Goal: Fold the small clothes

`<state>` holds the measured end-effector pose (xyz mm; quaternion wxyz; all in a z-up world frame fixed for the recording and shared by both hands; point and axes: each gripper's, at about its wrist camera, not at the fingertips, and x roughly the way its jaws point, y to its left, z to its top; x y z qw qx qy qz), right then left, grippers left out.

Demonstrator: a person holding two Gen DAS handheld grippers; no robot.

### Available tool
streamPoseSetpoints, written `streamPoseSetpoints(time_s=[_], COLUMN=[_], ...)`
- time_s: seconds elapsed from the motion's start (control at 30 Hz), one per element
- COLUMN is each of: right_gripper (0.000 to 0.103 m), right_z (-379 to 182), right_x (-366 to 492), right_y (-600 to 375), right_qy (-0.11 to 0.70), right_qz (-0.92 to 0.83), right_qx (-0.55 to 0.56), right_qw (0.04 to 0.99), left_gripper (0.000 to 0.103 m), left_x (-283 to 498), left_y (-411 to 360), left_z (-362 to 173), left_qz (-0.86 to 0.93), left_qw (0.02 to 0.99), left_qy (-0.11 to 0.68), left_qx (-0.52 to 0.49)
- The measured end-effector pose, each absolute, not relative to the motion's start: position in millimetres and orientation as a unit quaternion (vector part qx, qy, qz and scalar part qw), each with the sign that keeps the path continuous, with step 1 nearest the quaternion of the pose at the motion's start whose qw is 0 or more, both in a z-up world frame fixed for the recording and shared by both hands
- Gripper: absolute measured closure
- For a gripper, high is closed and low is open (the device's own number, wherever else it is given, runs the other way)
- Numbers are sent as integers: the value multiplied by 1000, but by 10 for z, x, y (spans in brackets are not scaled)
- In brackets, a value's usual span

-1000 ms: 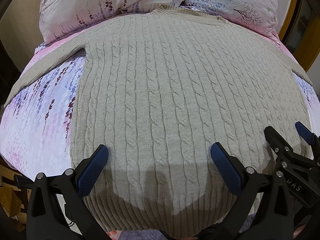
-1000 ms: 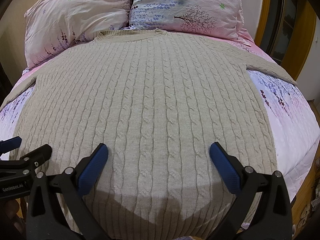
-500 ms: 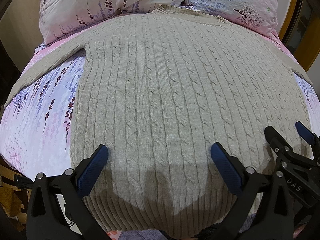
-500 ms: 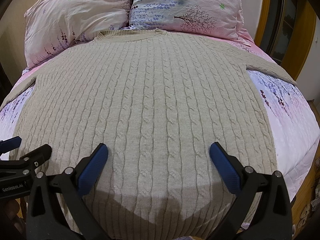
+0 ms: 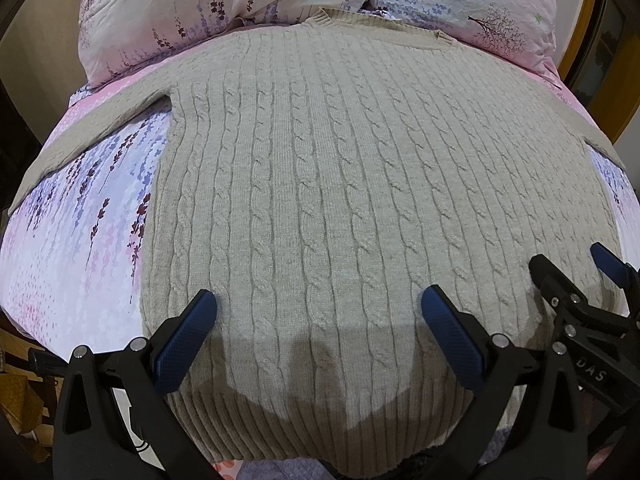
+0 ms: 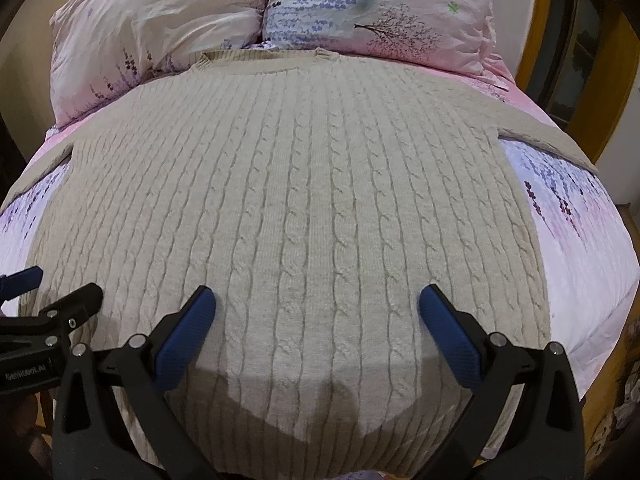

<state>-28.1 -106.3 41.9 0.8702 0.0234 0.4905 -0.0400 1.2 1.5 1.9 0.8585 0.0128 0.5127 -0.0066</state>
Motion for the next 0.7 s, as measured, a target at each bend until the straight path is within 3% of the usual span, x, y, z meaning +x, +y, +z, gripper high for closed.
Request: streamPoseSetpoints(time_s=[0.3,0.53,0.63,0.7], right_gripper=[2,4,13,24], right_z=[515,954,997,942], right_x=[-198,129,296,424], right_y=[-1127,-2363,-2936,-3272], right_qy=[476,412,396,397], right_qz=[37,-23,-57,-85], right_qx=[5,168,226,262], right_qw=[879,895,888,875], left_gripper=[1,1,1,1], left_x=[83,253,436,590], left_y=[10,17,-28,-64], left_z=[82,268,283,278], left_qz=[-38,-131,-131,-116], left_qw=[876,903,904,899], left_qy=[480,403,400,416], left_qx=[-8,-68,-75,-73])
